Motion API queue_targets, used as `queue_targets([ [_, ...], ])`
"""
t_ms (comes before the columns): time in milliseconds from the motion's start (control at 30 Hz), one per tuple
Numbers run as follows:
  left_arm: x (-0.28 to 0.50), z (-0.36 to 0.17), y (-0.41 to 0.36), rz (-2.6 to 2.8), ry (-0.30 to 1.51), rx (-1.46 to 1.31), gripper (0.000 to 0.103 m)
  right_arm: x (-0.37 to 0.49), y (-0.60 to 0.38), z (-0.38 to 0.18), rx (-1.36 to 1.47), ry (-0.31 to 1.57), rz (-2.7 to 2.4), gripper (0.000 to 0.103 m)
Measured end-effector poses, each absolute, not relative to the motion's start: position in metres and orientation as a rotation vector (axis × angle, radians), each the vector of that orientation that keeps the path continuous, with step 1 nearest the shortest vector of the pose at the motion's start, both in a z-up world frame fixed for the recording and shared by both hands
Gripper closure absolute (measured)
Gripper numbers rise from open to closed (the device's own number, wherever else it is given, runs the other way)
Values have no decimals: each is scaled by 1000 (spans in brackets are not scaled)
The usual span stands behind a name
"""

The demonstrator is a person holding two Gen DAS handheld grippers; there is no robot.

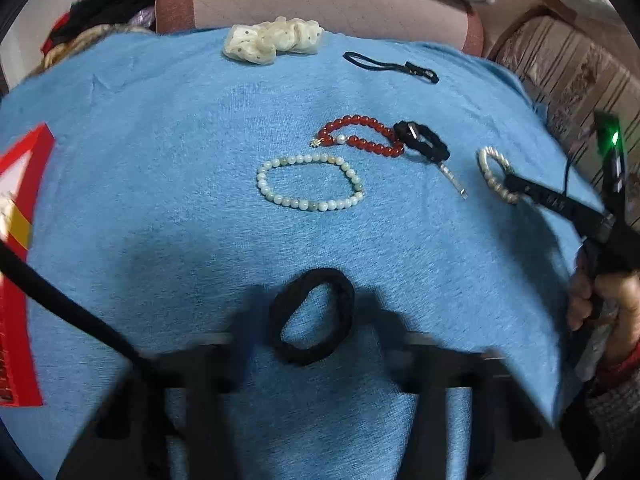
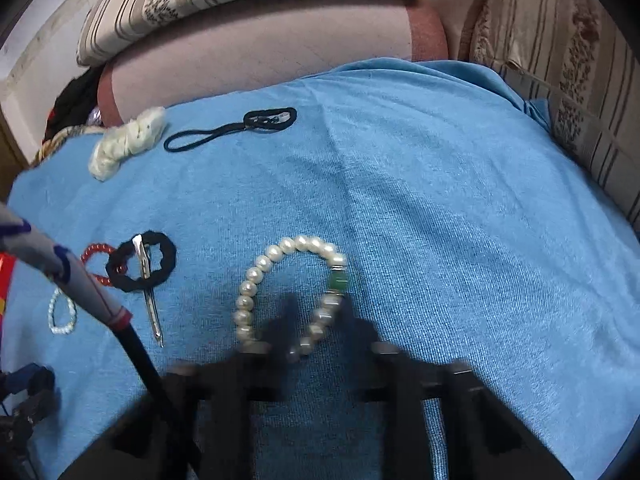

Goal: Organize jewelry
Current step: 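Grasp the black hair tie with the left tool while the right grasps the pearl bracelet, then carry the hair tie and pearl bracelet into the tray and release both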

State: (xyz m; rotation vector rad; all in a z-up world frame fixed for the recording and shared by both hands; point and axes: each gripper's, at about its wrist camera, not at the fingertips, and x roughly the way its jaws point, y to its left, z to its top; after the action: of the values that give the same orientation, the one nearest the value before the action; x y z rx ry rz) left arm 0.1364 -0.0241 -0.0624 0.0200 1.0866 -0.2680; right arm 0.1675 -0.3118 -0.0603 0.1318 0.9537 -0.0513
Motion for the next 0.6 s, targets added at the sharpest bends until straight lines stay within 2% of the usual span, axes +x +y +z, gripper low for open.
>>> queue_targets([
  [133, 132, -54, -14, -296, 1097, -45, 95, 155, -308, -45, 132, 931, -30, 93],
  [600, 78, 17, 76, -178, 952, -156, 95, 104, -246, 41, 83, 795, 130, 93],
])
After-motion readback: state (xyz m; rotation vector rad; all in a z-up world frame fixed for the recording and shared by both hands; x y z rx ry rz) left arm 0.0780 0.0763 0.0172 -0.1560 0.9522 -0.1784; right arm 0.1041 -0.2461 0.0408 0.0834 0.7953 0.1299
